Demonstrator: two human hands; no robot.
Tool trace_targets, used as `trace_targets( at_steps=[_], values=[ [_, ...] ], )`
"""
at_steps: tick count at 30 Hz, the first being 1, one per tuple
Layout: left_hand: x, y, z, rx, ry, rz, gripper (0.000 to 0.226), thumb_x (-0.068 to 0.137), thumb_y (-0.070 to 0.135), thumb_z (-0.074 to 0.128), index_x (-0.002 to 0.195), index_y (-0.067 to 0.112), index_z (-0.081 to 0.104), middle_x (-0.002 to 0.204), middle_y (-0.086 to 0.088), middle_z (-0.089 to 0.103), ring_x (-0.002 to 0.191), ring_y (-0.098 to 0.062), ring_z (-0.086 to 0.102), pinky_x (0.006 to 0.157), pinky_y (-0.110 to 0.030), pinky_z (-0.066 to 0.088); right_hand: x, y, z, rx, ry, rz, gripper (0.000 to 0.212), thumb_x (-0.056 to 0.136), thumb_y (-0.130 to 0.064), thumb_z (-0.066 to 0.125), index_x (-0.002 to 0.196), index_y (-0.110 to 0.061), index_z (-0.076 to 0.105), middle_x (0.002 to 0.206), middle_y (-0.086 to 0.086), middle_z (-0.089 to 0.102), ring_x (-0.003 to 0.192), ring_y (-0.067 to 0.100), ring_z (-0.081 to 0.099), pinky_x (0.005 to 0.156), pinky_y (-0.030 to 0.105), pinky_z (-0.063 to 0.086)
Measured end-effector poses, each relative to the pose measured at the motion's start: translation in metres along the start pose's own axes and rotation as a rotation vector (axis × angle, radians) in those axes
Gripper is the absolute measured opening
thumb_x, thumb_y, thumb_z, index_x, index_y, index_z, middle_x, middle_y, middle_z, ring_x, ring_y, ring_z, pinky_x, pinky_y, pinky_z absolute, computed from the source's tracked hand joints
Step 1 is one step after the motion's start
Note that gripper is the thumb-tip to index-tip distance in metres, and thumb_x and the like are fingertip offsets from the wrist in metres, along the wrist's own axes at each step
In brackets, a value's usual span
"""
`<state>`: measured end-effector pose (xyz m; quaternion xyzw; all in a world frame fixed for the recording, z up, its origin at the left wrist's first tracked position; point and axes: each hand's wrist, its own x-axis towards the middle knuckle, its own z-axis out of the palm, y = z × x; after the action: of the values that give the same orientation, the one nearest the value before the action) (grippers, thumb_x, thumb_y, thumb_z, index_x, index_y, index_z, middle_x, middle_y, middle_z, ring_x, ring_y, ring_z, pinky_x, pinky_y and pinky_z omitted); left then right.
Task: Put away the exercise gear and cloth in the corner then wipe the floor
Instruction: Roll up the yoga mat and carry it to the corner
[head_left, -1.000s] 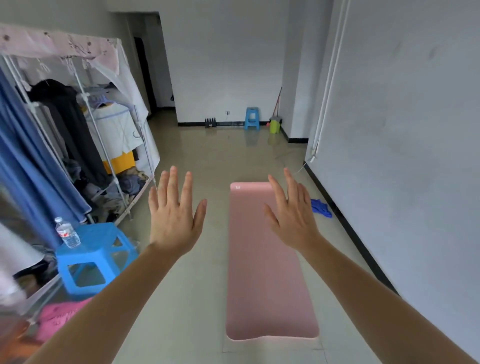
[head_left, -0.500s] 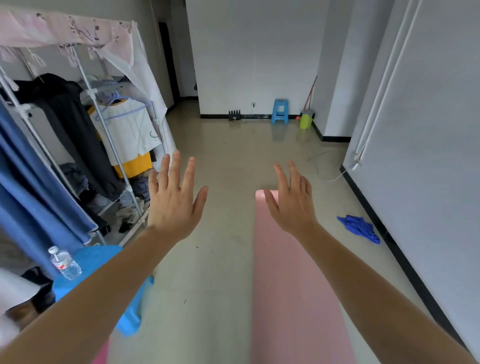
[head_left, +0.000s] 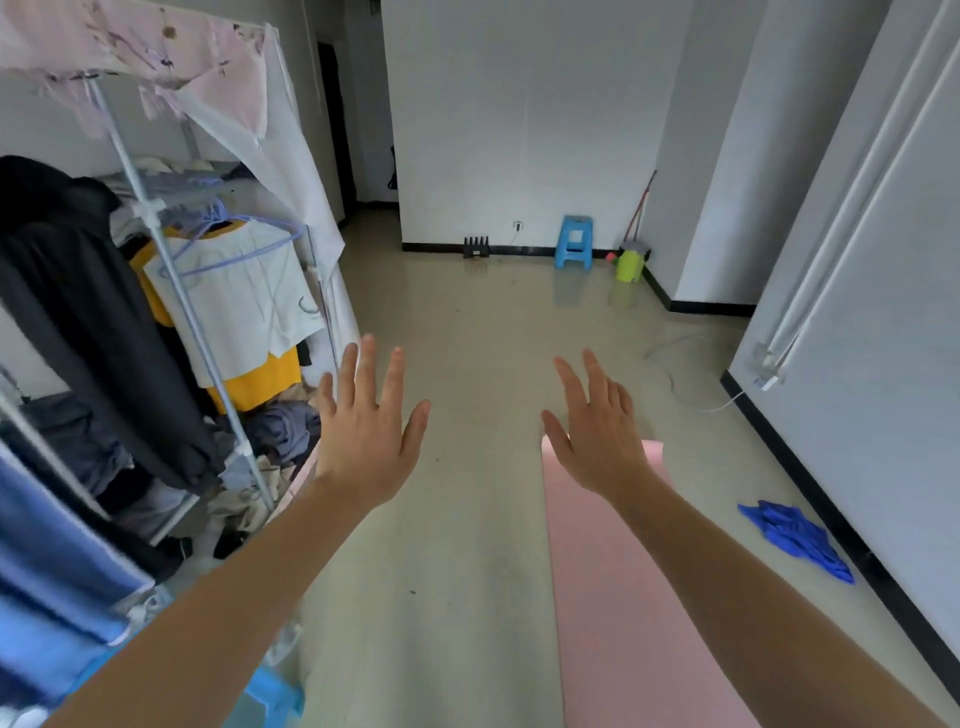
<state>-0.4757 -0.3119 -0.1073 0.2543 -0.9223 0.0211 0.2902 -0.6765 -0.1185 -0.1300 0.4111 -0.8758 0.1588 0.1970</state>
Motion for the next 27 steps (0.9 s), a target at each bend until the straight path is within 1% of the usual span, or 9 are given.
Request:
trace_targets(
  at_steps=[3,6,9,13,17,20,23,27],
  values=[
    [0.078,-0.019,0.038,-0.029,-0.027,0.048,0.064,0.100,0.048,0.031,0.151,0.009,0.031,0.159,-0.023,0.023,0.147,-0.042,0.021,0.113,-0.063,0.025,0.061,0.007,0.020,-0.015,0.033,0.069,0.064,0.101,-0.043,0.044,0.156,-0.016,0.025,0.159,0.024,0.023,0.133,0.042,0.044,0.110,0.053,0.035],
    [0.143,-0.023,0.082,-0.076,-0.057,0.077,0.065,0.101,0.050,0.025,0.154,0.012,0.023,0.161,-0.021,0.020,0.148,-0.041,0.017,0.116,-0.060,0.023,0.110,0.024,0.047,-0.046,0.036,0.120,0.067,0.101,-0.044,0.045,0.157,-0.017,0.021,0.161,0.022,0.020,0.139,0.041,0.038,0.114,0.052,0.031],
    [0.207,-0.025,0.133,-0.100,-0.074,0.133,0.064,0.102,0.049,0.026,0.155,0.013,0.023,0.160,-0.022,0.020,0.148,-0.041,0.018,0.115,-0.059,0.025,0.166,0.048,0.084,-0.056,0.037,0.176,0.067,0.101,-0.045,0.046,0.157,-0.017,0.022,0.161,0.022,0.021,0.138,0.041,0.039,0.113,0.052,0.031],
    [0.306,-0.027,0.211,-0.073,-0.069,0.208,0.065,0.102,0.050,0.024,0.156,0.013,0.020,0.160,-0.022,0.019,0.147,-0.041,0.018,0.114,-0.060,0.026,0.253,0.090,0.147,-0.077,0.032,0.229,0.068,0.100,-0.044,0.047,0.156,-0.017,0.022,0.160,0.023,0.022,0.134,0.042,0.042,0.113,0.052,0.031],
    [0.417,-0.028,0.276,-0.063,-0.103,0.207,0.067,0.101,0.053,0.017,0.156,0.014,0.019,0.162,-0.021,0.016,0.149,-0.039,0.015,0.115,-0.060,0.026,0.359,0.126,0.198,-0.042,0.010,0.291,0.068,0.099,-0.044,0.049,0.156,-0.016,0.024,0.159,0.024,0.024,0.133,0.042,0.044,0.111,0.052,0.032],
    [0.498,-0.037,0.309,-0.054,-0.087,0.231,0.068,0.101,0.054,0.013,0.156,0.014,0.018,0.162,-0.021,0.015,0.149,-0.039,0.016,0.115,-0.060,0.025,0.442,0.145,0.222,-0.045,0.000,0.299,0.068,0.100,-0.044,0.045,0.157,-0.017,0.019,0.162,0.021,0.018,0.138,0.040,0.039,0.114,0.051,0.029],
    [0.572,-0.056,0.338,-0.084,-0.057,0.225,0.067,0.101,0.052,0.021,0.155,0.013,0.020,0.162,-0.021,0.016,0.148,-0.040,0.016,0.115,-0.060,0.023,0.521,0.156,0.249,-0.029,-0.001,0.318,0.069,0.101,-0.045,0.044,0.158,-0.019,0.015,0.163,0.020,0.015,0.141,0.039,0.035,0.116,0.051,0.028],
    [0.658,-0.092,0.395,-0.096,-0.021,0.222,0.068,0.101,0.052,0.019,0.156,0.013,0.019,0.163,-0.020,0.012,0.149,-0.038,0.013,0.116,-0.059,0.020,0.615,0.164,0.299,-0.076,-0.032,0.251,0.069,0.101,-0.045,0.044,0.158,-0.017,0.017,0.162,0.022,0.017,0.139,0.039,0.039,0.114,0.051,0.030]
  ],
)
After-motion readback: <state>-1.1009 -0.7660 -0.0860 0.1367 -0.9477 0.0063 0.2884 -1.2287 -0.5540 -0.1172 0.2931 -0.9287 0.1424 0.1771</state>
